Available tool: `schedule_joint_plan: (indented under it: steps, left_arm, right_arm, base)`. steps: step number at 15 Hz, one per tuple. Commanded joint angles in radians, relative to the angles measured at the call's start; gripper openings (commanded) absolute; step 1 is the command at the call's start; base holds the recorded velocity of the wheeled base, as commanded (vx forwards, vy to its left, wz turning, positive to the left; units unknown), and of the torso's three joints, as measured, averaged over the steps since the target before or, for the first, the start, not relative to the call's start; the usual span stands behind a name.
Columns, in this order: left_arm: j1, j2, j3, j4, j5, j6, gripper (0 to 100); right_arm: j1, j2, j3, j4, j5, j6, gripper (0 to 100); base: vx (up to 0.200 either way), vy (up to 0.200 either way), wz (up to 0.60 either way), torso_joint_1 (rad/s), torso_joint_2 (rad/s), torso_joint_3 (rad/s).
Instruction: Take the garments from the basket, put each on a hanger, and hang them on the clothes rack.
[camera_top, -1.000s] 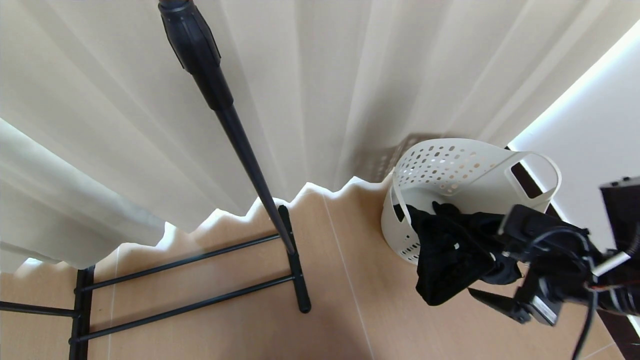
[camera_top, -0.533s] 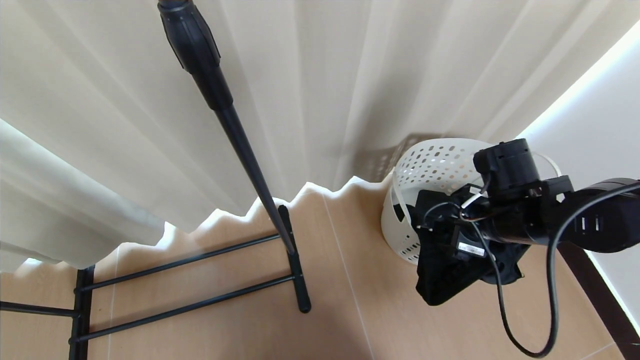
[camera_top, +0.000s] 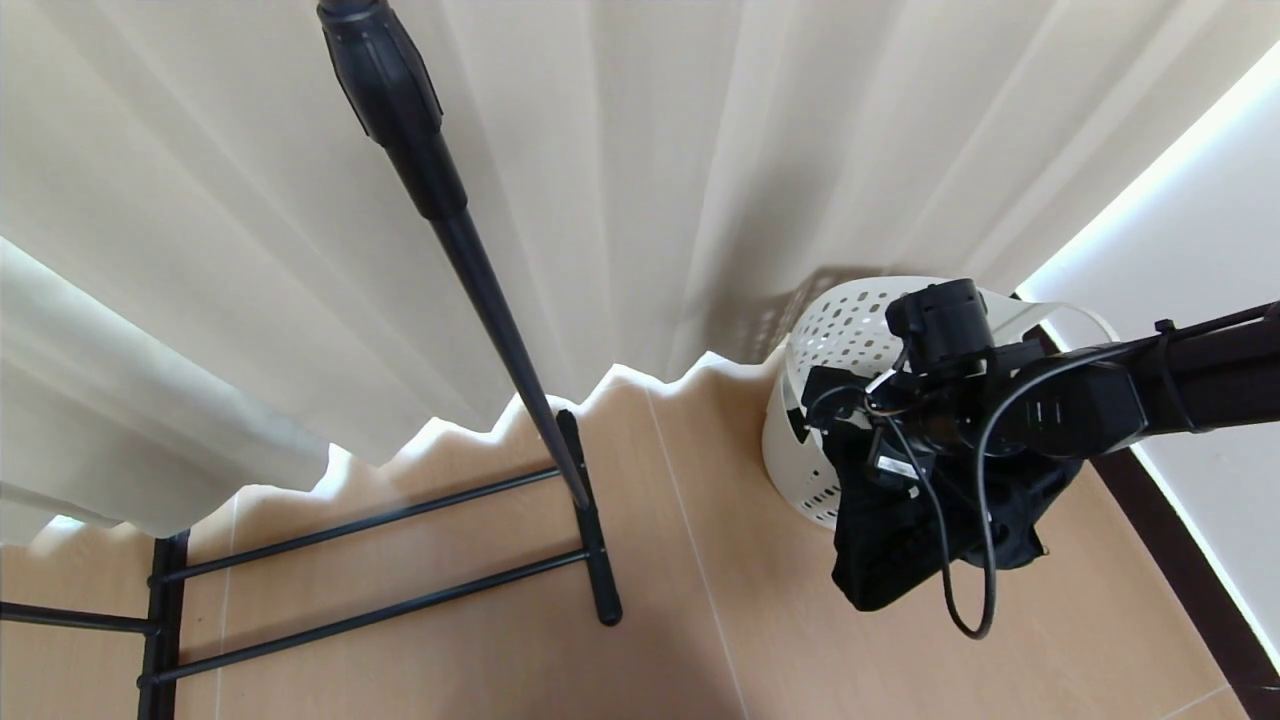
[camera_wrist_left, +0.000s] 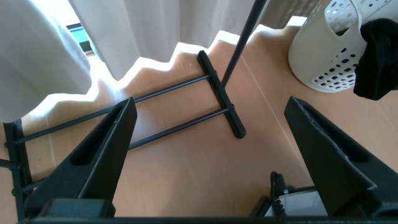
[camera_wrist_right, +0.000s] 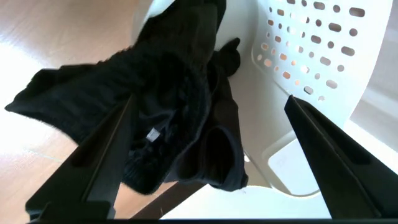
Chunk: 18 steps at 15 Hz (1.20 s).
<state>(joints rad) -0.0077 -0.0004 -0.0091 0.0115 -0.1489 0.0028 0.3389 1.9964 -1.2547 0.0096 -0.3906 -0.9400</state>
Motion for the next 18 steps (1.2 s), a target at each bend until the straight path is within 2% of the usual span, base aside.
schedule_joint_plan:
  steps: [1, 7, 11, 12, 16, 18]
  left_arm:
    - [0.000, 0.000, 0.000, 0.001, 0.000, 0.000, 100]
    - [0.000, 0.000, 0.000, 0.001, 0.000, 0.000, 100]
    - [0.000, 0.000, 0.000, 0.001, 0.000, 0.000, 100]
    - [0.000, 0.000, 0.000, -0.001, 0.000, 0.000, 100]
    - [0.000, 0.000, 0.000, 0.001, 0.000, 0.000, 100]
    - [0.000, 0.000, 0.000, -0.001, 0.000, 0.000, 100]
  right_arm:
    - [-0.014, 0.067, -0.055, 0.000, -0.002, 0.003, 100]
    - [-0.052, 0.136, -0.123, 0.000, -0.014, 0.006, 100]
    - [-0.058, 0.163, -0.109, -0.095, -0.011, 0.013, 100]
    - [-0.058, 0.162, -0.107, -0.097, -0.010, 0.017, 0]
    - [-0.058, 0.156, -0.095, -0.097, -0.002, 0.095, 0]
    - [-0.055, 0.102, -0.068, -0.088, 0.004, 0.207, 0]
  base:
    - [0.000, 0.000, 0.00, 0.000, 0.00, 0.000]
    - [0.000, 0.000, 0.00, 0.000, 0.00, 0.000]
    - [0.000, 0.000, 0.00, 0.000, 0.00, 0.000]
    - [0.000, 0.000, 0.00, 0.000, 0.00, 0.000]
    - [0.000, 0.000, 0.00, 0.000, 0.00, 0.000]
    - [0.000, 0.000, 0.00, 0.000, 0.00, 0.000]
